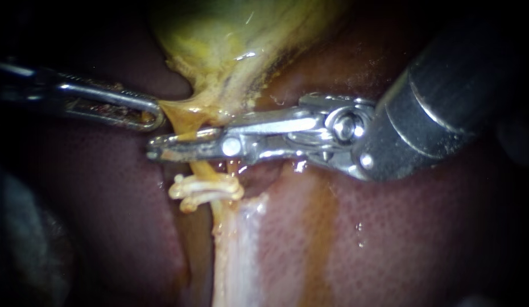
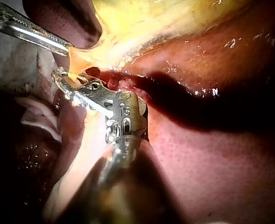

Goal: Going back third clip left tube

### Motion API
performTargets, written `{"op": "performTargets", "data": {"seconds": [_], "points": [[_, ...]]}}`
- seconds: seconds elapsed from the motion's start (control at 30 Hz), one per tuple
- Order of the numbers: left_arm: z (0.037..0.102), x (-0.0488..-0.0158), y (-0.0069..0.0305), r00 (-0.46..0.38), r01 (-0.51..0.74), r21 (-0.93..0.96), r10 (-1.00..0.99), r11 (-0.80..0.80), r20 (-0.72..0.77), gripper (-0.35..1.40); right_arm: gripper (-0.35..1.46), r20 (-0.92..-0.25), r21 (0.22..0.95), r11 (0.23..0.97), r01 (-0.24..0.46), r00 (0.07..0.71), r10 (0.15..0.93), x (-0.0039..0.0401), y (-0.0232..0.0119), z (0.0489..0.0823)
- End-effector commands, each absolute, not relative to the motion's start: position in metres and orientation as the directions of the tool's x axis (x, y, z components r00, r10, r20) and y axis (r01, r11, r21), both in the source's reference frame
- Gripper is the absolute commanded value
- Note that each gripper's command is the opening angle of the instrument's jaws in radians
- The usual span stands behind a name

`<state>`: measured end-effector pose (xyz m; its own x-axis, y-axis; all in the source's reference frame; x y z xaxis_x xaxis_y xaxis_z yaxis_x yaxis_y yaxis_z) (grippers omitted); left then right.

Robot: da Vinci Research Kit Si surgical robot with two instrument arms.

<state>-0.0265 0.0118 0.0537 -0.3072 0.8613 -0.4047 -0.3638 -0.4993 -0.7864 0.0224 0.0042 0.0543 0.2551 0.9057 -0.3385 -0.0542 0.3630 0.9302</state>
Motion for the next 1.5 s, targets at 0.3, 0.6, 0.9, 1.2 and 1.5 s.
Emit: {"op": "performTargets", "data": {"seconds": [0.3,0.6,0.9,1.2,1.5], "points": [[0.0537,-0.0266,0.0118,-0.307,-0.364,-0.786,0.861,-0.499,-0.405,-0.35,-0.07,-0.379,0.916,0.399,-0.028,0.26,0.888,0.0226,0.0038,0.0548],[0.0537,-0.0266,0.0118,-0.307,-0.364,-0.786,0.861,-0.499,-0.405,-0.35,0.43,-0.461,0.878,0.479,-0.009,0.259,0.849,0.0233,0.0032,0.0579],[0.0537,-0.0266,0.0118,-0.307,-0.364,-0.786,0.861,-0.499,-0.405,-0.35,0.48,-0.556,0.817,0.576,-0.022,0.233,0.798,0.0228,0.0037,0.0605],[0.0539,-0.0266,0.0117,-0.307,-0.365,-0.785,0.861,-0.5,-0.406,-0.35,0.5,-0.703,0.691,0.722,-0.024,0.208,0.68,0.0204,0.0031,0.0601],[0.054,-0.0266,0.0117,-0.307,-0.365,-0.785,0.861,-0.501,-0.406,-0.35,0.5,-0.83,0.524,0.851,-0.024,0.206,0.518,0.013,0.0008,0.0582]]}}
